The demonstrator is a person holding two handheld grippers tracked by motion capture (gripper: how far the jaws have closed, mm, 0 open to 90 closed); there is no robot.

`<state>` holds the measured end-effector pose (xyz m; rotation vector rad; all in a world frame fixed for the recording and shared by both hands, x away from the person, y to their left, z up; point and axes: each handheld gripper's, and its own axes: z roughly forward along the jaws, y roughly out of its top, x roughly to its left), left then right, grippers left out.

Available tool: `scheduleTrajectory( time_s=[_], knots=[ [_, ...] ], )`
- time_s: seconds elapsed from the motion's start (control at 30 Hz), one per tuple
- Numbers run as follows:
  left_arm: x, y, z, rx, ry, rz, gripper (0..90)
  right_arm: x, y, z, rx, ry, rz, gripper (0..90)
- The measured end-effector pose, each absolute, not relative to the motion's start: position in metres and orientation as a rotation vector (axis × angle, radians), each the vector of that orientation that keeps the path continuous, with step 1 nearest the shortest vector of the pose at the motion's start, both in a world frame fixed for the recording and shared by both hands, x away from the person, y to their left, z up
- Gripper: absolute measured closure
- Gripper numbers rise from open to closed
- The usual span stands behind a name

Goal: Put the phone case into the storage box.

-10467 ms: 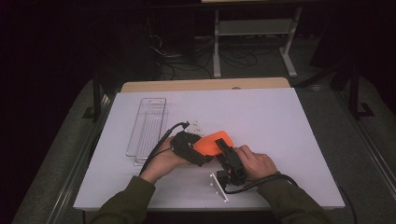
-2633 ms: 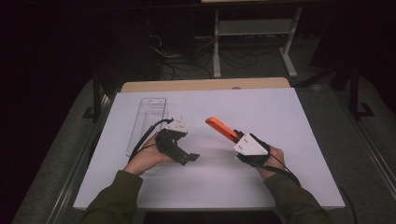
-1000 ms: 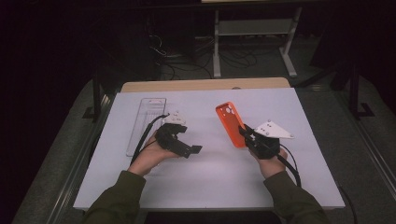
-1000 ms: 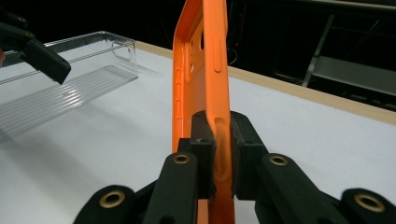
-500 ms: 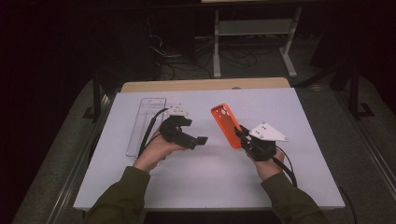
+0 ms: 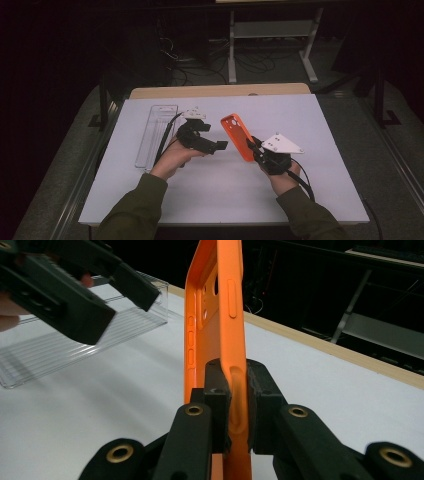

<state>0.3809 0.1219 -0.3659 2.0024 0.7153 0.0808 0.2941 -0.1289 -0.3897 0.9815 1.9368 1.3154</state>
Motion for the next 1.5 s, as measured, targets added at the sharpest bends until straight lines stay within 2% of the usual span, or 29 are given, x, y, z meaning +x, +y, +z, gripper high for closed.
scheduleTrajectory(
  time_s=[0.53,1.5],
  knots=[
    [0.382,0.104,-0.371,1.948,0.715,0.042,0.0,0.292,-0.122,-0.39,0.964,1.953,1.337,80.0],
    [0.384,0.106,-0.37,1.903,0.759,0.008,0.0,0.291,-0.1,-0.403,0.957,2.062,1.25,79.3]
  ],
)
